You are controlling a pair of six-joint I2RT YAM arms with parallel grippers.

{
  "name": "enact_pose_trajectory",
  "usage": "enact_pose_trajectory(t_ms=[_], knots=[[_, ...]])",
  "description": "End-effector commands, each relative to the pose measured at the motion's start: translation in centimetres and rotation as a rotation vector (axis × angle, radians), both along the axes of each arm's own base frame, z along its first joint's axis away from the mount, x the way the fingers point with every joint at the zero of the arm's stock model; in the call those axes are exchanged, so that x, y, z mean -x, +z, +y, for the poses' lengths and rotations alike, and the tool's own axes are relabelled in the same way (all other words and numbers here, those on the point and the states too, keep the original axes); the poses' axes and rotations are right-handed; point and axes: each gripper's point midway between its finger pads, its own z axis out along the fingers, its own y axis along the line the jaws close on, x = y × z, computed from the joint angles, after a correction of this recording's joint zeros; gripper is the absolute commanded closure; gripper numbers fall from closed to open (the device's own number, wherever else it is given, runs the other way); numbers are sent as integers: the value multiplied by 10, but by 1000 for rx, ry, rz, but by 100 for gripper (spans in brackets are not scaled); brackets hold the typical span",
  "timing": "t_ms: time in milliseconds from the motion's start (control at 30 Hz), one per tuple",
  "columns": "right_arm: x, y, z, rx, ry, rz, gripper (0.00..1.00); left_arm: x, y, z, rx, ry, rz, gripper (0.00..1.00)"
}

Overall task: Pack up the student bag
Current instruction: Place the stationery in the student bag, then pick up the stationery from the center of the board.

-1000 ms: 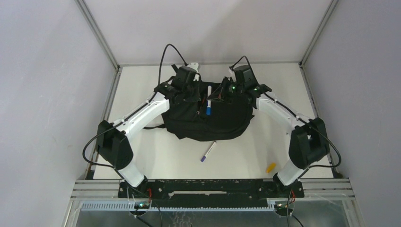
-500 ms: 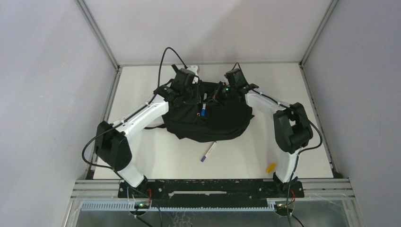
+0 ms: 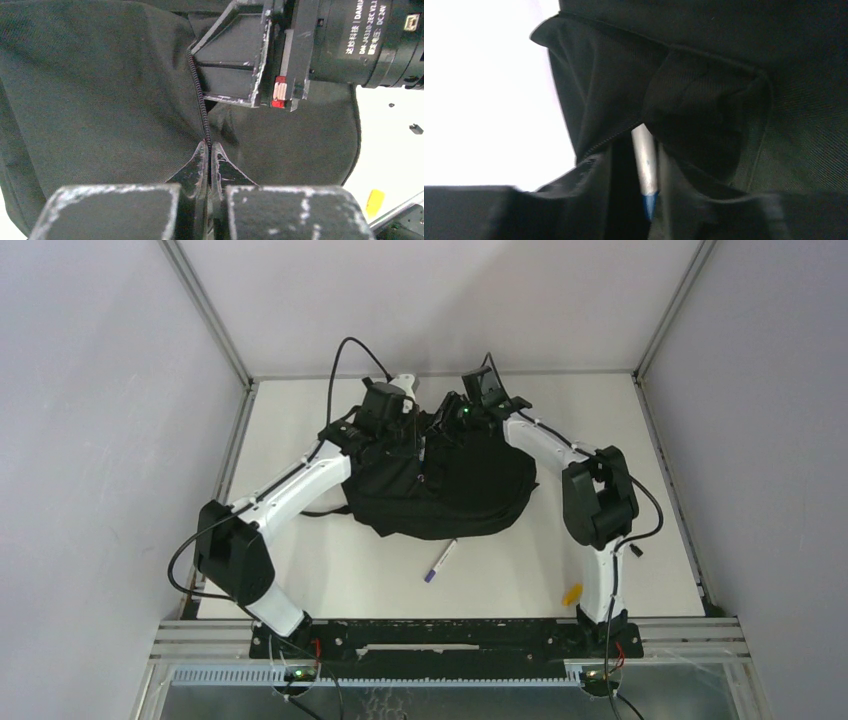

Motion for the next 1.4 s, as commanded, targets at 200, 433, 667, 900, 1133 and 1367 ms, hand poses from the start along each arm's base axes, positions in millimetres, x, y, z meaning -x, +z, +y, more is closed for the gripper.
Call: enact_pose_trajectory(t_ms=[200,433,667,900,1133,1367], knots=[[25,54,-6,47,61,-180,43,9,32,-6,74,-56,-69,100],[67,70,-68,210,35,-238,44,8,28,-3,66,-53,-64,100],[120,46,-264,539,-437,-166,41,6,23,-4,63,-55,-55,100],[218,-34,-345,629,-709,177,38,5,20,-8,74,-72,-39,100],[274,-85,-334,616,-766,433,37,7,14,-9,71,-78,-18,100],[289,-104,-322,574,-746,482,36,5,10,-7,58,-58,-9,100]])
